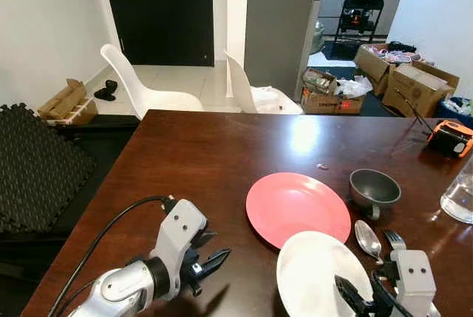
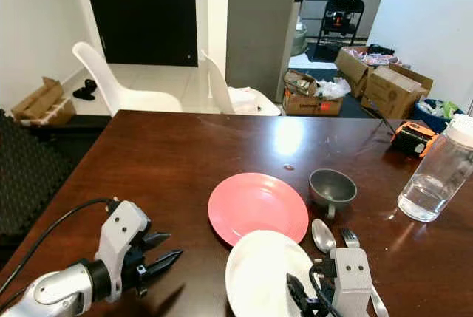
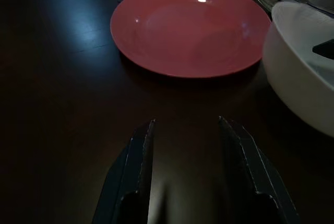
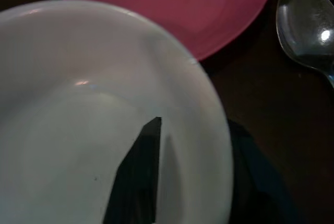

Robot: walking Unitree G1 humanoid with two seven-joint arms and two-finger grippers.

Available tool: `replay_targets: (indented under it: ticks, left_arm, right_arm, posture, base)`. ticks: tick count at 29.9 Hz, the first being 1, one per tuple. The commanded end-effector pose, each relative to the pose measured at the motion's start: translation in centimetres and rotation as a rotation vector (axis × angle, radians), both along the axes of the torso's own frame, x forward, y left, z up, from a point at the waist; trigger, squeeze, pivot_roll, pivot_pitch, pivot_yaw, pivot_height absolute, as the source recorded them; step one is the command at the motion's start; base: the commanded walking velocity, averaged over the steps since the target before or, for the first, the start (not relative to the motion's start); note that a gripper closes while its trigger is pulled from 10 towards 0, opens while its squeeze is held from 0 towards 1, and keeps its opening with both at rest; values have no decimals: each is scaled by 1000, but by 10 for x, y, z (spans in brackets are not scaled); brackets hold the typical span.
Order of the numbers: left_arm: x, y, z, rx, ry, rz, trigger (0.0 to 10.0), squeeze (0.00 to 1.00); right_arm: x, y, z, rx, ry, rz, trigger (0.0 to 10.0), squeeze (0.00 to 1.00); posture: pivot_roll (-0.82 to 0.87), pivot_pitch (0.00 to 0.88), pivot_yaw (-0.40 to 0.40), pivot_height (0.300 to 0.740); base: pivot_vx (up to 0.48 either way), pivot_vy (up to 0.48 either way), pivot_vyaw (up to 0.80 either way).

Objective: Setting the table

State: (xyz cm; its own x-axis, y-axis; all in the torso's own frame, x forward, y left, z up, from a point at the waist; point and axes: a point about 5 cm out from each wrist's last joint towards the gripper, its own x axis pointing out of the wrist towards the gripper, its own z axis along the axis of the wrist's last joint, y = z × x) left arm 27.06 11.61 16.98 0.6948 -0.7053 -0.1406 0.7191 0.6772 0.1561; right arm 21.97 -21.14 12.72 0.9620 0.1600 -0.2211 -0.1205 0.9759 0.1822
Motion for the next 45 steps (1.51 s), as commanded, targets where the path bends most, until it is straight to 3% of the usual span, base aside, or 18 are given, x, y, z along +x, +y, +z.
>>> replay_targets:
  ticks: [1, 13, 14, 21, 23, 27, 31, 32, 33, 34, 36, 38, 39, 42, 45]
  left_arm:
    - [-2, 3, -6, 8, 23, 14, 10000, 98]
    - [0, 1, -5, 7, 22, 12, 10000, 94]
    - [0, 2, -5, 8, 22, 15, 10000, 98]
    - [1, 3, -4, 9, 21, 21, 10000, 98]
    - [2, 3, -4, 9, 19, 25, 10000, 94]
    - [2, 3, -4, 10, 17, 26, 10000, 98]
    - [2, 3, -3, 11, 14, 30, 10000, 94]
    - [2, 3, -3, 12, 13, 33, 10000, 98]
    - [3, 3, -3, 13, 13, 35, 10000, 98]
    - [4, 5, -3, 15, 7, 53, 10000, 98]
    - [5, 5, -3, 17, 2, 67, 10000, 98]
    - [15, 15, 0, 16, -36, 180, 10000, 110]
    - [15, 15, 0, 16, -36, 180, 10000, 110]
    - [36, 56, 17, -4, -97, 442, 10000, 106]
    - [36, 63, 18, 17, -103, 446, 10000, 102]
  right_arm:
    - [-2, -5, -5, 19, 26, -29, 0, 0]
    - [5, -3, 9, 130, -44, -35, 0, 0]
    - [7, -2, 11, 188, -58, -44, 0, 0]
    - [11, 3, 23, 304, -138, -32, 0, 0]
    - [14, 8, 30, 401, -172, -26, 0, 0]
    - [16, 17, 28, 455, -162, 0, 0, 0]
    - [15, 38, 15, 493, -77, 73, 0, 0]
    - [15, 44, 8, 484, -38, 89, 2745, 0]
    - [14, 48, 3, 475, -14, 98, 2745, 0]
    - [14, 50, -2, 472, 14, 101, 10000, 0]
    - [14, 50, -4, 473, 30, 103, 10000, 0]
    - [14, 54, -9, 454, 62, 131, 10000, 0]
    - [14, 54, -9, 454, 62, 131, 10000, 0]
    - [18, 59, -13, 405, 85, 177, 10000, 0]
    - [21, 59, -13, 392, 82, 177, 10000, 0]
  posture:
    - [-74, 117, 86, 740]
    - [-70, 116, 90, 740]
    - [-68, 117, 92, 740]
    - [-67, 116, 94, 740]
    - [-69, 115, 96, 740]
    - [-64, 115, 96, 740]
    - [-59, 115, 95, 740]
    - [-58, 116, 96, 740]
    - [-59, 115, 97, 740]
    - [-58, 116, 96, 740]
    - [-58, 116, 96, 740]
    - [-54, 114, 97, 740]
    - [-54, 114, 97, 740]
    - [-45, 111, 95, 740]
    - [-38, 108, 92, 740]
  base:
    - [0, 0, 0]
    - [0, 0, 0]
    - [0, 0, 0]
    - [0, 0, 0]
    - [0, 0, 0]
    - [0, 0, 0]
    - [0, 0, 0]
    - [0, 0, 0]
    - [0, 0, 0]
    - [0, 0, 0]
    - [0, 0, 0]
    - [0, 0, 0]
    - [0, 0, 0]
    - [0, 0, 0]
    - [0, 0, 0]
